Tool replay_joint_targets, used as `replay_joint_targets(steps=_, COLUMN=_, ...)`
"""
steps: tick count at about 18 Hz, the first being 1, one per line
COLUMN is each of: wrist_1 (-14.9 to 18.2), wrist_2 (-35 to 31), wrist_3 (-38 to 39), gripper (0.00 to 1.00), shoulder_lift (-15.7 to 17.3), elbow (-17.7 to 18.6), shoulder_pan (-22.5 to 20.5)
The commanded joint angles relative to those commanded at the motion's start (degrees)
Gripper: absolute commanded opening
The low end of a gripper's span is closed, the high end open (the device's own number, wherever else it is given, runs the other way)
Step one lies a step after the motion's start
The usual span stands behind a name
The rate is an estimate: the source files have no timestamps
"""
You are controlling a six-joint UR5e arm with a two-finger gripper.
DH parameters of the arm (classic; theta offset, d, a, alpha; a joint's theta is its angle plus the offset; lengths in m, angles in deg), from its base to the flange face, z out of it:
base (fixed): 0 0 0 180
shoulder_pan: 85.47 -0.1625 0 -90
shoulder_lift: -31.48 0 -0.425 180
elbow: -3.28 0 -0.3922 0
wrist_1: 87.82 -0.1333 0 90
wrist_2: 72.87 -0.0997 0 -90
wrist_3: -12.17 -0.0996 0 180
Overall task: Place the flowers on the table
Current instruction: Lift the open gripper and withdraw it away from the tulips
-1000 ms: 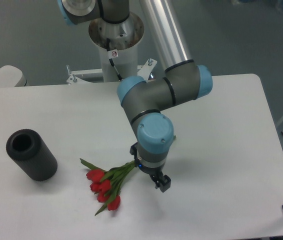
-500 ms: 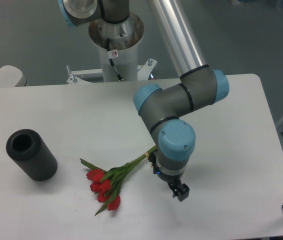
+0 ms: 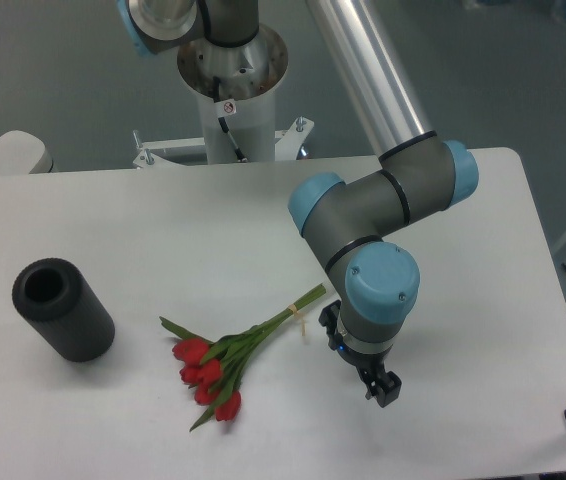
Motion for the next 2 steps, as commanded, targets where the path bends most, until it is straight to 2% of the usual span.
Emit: replay_joint_targets(steps=2, wrist_1=0.00, wrist_2=0.00, wrist_3=0.00, gripper=1.00, shoulder_lift=0.09, elbow=0.18, shoulder_pan=0.00)
